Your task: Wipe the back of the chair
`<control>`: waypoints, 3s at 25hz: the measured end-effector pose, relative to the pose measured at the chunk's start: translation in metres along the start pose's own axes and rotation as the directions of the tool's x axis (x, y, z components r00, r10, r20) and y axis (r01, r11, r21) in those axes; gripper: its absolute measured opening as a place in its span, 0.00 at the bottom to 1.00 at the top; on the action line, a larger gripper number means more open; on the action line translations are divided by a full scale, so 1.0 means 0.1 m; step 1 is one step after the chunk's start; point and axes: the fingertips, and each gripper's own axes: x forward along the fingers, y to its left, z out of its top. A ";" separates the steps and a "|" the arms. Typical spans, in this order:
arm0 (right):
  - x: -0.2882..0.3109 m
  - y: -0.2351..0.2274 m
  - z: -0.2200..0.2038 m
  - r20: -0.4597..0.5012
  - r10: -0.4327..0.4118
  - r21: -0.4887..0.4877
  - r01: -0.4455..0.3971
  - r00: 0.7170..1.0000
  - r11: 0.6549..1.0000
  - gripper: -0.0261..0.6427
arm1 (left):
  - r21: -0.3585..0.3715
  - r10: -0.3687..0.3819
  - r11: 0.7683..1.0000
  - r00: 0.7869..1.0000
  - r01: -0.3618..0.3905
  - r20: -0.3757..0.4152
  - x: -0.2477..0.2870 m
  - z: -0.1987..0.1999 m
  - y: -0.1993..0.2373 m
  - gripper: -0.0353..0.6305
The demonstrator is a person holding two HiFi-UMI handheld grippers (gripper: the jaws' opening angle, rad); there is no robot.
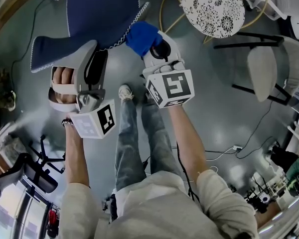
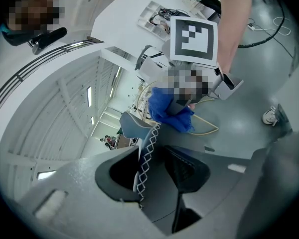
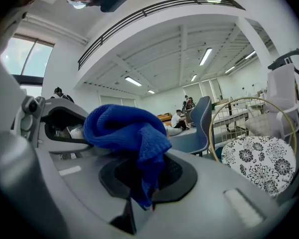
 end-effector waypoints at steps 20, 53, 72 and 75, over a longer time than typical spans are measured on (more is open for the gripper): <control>0.44 -0.51 -0.92 -0.218 -0.075 0.045 0.087 0.973 0.995 0.11 | -0.008 -0.006 1.000 1.000 0.007 0.018 -0.01 0.01 -0.01 0.29; 0.10 -0.76 -0.63 -0.158 -0.103 0.013 0.107 0.982 0.994 0.11 | -0.025 -0.014 1.000 1.000 0.014 0.012 0.00 0.00 -0.01 0.29; 0.34 -0.58 -0.25 -0.075 -0.105 -0.008 0.104 0.992 0.995 0.11 | -0.023 -0.010 1.000 1.000 0.011 0.023 0.00 0.01 -0.02 0.29; 0.40 -0.65 -0.30 -0.088 -0.115 0.007 0.116 0.990 0.993 0.11 | -0.023 -0.008 1.000 1.000 0.009 0.024 0.00 0.01 -0.02 0.29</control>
